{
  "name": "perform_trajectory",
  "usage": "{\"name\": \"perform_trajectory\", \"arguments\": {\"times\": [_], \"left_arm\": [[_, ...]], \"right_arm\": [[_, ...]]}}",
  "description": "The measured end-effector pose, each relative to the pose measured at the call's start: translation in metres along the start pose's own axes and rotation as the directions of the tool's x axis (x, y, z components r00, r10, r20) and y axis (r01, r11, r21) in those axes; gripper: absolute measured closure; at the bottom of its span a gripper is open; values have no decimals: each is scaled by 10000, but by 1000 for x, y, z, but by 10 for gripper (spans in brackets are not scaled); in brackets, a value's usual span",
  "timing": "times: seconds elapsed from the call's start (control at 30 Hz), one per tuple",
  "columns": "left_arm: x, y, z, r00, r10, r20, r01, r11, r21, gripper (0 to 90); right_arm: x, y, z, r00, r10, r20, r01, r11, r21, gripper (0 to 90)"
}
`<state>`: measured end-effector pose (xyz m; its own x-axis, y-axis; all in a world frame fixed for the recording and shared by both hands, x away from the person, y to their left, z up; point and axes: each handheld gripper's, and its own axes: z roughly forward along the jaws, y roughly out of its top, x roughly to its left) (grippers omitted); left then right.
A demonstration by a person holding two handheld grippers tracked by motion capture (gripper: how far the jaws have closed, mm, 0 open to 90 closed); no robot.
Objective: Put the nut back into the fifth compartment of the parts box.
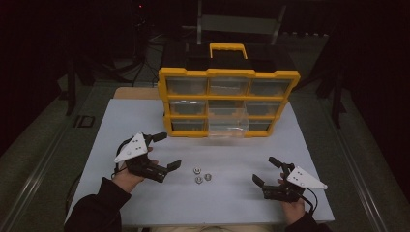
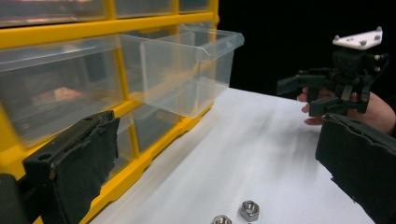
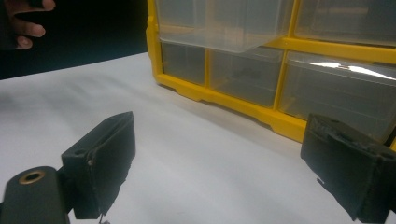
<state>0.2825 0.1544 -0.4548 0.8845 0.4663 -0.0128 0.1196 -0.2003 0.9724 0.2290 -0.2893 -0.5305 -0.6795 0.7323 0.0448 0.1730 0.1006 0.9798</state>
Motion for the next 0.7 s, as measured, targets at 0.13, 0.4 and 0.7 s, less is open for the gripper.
{"name": "perform_trajectory", "arguments": {"times": [0.13, 0.4, 0.7], "left_arm": [[-1, 0, 14, 9999, -17, 156, 13, 9997, 243, 0], [-2, -5, 38, 9980, -362, 511, 302, 9932, 1127, 0], [-1, -14, 57, 9962, -564, 667, 430, 9813, 1877, 0]], "right_arm": [[1, 0, 0, 10000, -18, -28, 18, 10000, 34, 105], [1, -1, 1, 10000, -36, -70, 36, 10000, 63, 105], [1, -1, 1, 9999, -21, -140, 23, 9999, 144, 105]]}}
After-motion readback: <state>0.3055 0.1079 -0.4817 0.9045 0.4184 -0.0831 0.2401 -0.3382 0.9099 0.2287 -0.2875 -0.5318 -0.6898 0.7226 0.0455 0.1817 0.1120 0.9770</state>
